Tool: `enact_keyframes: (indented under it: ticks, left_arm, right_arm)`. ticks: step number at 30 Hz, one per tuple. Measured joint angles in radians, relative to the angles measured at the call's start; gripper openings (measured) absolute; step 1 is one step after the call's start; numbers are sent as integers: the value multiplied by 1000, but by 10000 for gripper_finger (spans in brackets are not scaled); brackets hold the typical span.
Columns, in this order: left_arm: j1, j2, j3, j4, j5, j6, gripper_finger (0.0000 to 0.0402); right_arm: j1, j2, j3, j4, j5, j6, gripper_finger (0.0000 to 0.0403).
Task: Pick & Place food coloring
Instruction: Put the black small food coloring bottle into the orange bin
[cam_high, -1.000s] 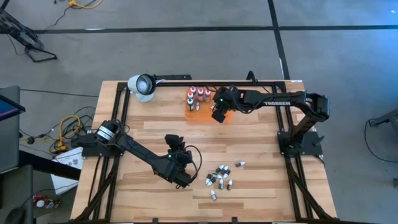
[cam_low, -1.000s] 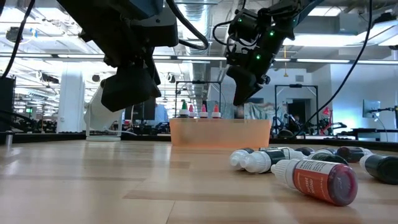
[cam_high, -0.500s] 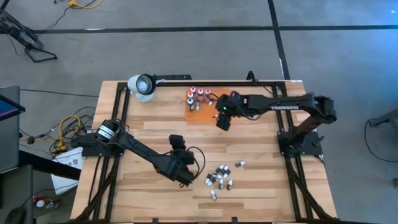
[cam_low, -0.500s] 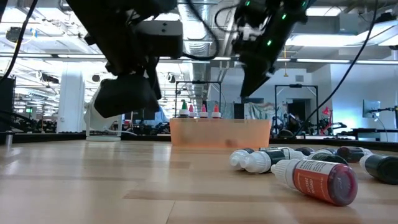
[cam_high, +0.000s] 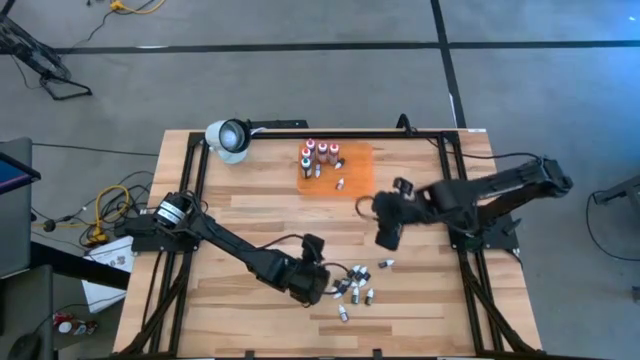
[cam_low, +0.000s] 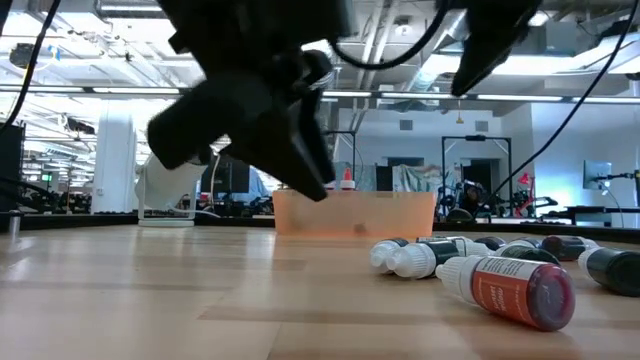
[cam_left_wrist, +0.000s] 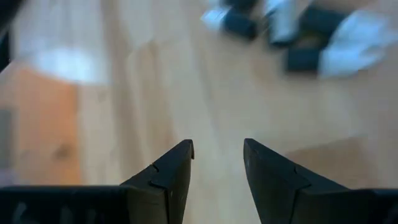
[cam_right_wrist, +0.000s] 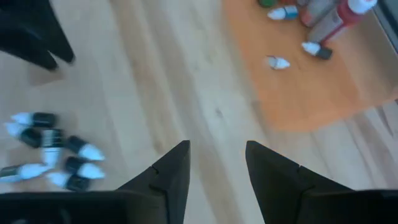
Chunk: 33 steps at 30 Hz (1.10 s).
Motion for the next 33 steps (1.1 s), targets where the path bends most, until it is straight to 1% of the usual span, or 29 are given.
enact_keyframes:
  ticks: [4,10,13,16,19,21,23,25,28,33]
  left_arm:
    - [0,0,0,85,118,45,141]
    - [0,0,0,175,279,85,141]
    - [0,0,0,211,316,105,141]
    - [0,3,0,241,337,123,141]
    - [6,12,-5,287,355,136,142]
    - [13,36,-3,347,372,146,142]
    - [17,46,-6,346,371,160,142]
    - [20,63,-4,391,379,169,141]
    - [26,67,-5,376,391,171,142]
    - [34,68,-5,370,390,162,142]
  right_arm:
    - [145,-2,0,-28,116,111,144]
    - [351,14,-32,-60,329,309,147]
    - [443,12,-72,-64,429,416,150]
    - [513,15,-96,-95,471,499,150]
    - [563,13,-98,-126,546,564,146]
    - [586,11,-99,-127,594,563,143]
    - [599,10,-97,-126,627,536,140]
    - [606,10,-95,-119,648,511,138]
    - [608,10,-95,-120,673,486,136]
    - [603,10,-95,-120,673,482,138]
